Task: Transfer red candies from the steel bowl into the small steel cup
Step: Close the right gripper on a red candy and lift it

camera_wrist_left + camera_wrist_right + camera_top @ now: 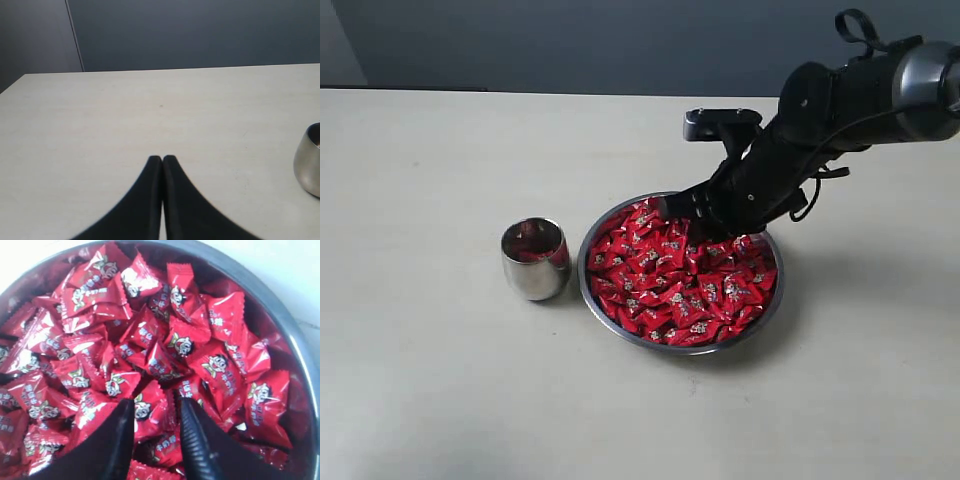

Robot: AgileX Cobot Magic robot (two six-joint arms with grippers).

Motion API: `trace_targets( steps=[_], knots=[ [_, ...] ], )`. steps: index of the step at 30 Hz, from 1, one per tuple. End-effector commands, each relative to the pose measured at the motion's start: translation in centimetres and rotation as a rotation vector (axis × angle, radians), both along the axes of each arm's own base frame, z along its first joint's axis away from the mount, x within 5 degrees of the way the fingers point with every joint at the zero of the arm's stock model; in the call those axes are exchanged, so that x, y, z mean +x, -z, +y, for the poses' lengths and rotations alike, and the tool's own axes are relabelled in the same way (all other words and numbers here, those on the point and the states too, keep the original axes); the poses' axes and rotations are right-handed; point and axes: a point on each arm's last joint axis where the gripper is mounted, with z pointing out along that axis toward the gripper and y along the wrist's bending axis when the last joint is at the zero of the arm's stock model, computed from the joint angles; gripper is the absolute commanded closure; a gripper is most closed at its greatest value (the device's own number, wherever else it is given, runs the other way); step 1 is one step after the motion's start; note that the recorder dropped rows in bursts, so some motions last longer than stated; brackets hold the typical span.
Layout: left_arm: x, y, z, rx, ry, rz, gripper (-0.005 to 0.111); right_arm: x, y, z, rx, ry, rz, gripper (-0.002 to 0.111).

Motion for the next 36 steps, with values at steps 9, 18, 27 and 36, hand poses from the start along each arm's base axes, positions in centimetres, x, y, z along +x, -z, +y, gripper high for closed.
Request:
trace_targets(
  steps=[9,18,27,36],
  knots=[
    [0.0,0.1,0.0,-0.001,0.001,-0.003,0.106,0.3,-0.2,-0.2,0.010,0.065,0.007,0.077],
    [0.0,0.1,0.0,-0.001,0.001,-0.003,0.106,0.2,1.3,0.0,0.006,0.084,0.069,0.077],
    [0.0,0.1,0.0,-0.001,0.001,-0.003,0.106,0.1,1.3,0.4,0.044,0.080,0.077,0.086],
    [0.0,0.1,0.0,-0.001,0.001,-0.003,0.106,0.3,0.8,0.4,0.051,0.078,0.048,0.109]
  ],
)
